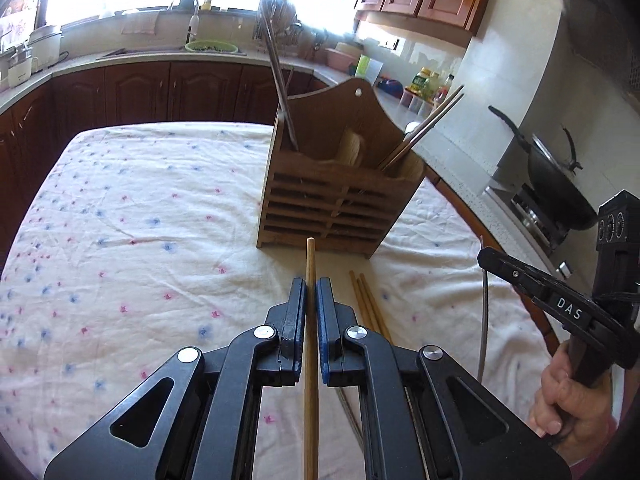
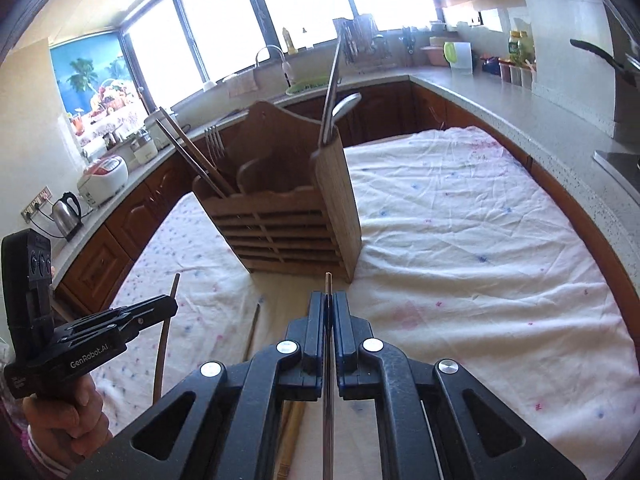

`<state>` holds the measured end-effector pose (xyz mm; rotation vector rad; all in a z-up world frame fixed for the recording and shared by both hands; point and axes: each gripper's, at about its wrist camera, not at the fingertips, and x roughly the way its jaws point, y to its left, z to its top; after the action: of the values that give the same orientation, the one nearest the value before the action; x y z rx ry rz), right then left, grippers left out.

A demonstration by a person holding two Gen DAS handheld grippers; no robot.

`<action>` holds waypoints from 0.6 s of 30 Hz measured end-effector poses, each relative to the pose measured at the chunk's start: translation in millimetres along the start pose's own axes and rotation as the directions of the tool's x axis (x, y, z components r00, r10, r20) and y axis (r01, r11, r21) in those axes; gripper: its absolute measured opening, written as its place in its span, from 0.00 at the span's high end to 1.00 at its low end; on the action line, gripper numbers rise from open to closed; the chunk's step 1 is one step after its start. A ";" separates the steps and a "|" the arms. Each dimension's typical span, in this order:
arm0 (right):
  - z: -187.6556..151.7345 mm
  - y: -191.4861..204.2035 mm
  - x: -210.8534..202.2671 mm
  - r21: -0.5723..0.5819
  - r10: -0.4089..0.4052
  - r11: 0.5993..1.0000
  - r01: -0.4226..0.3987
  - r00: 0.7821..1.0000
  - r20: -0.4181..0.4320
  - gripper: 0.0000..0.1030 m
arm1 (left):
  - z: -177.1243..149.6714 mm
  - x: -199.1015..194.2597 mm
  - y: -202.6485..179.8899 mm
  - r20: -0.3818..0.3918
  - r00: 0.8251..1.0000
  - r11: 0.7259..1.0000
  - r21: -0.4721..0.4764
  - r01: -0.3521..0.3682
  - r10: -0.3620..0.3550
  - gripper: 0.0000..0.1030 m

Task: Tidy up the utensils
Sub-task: 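Lift both chopsticks upright and carry them over the caddy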

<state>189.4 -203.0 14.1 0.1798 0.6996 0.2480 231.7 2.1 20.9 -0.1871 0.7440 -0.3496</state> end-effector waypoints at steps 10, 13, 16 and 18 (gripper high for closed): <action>30.2 14.7 -62.5 -0.014 0.036 0.999 -0.034 0.985 0.166 0.96 | 18.0 -66.6 -10.5 0.130 0.991 0.999 0.005 0.043 -0.043 0.96; 36.0 17.8 -71.6 -0.019 0.040 0.999 -0.037 0.979 0.198 0.96 | 20.7 -75.6 -11.7 0.158 0.986 0.999 0.006 0.045 -0.045 0.96; 38.7 18.6 -76.7 -0.019 0.044 0.999 -0.040 0.975 0.217 0.96 | 22.6 -79.3 -10.7 0.174 0.984 0.999 0.002 0.042 -0.041 0.96; 40.2 19.2 -78.9 -0.019 0.044 0.999 -0.041 0.973 0.228 0.96 | 23.3 -80.5 -9.5 0.182 0.983 0.999 -0.001 0.040 -0.039 0.96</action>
<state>154.3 -210.3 97.3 0.2060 0.4653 0.2684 190.6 24.6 91.0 -0.2350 0.5610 -0.3631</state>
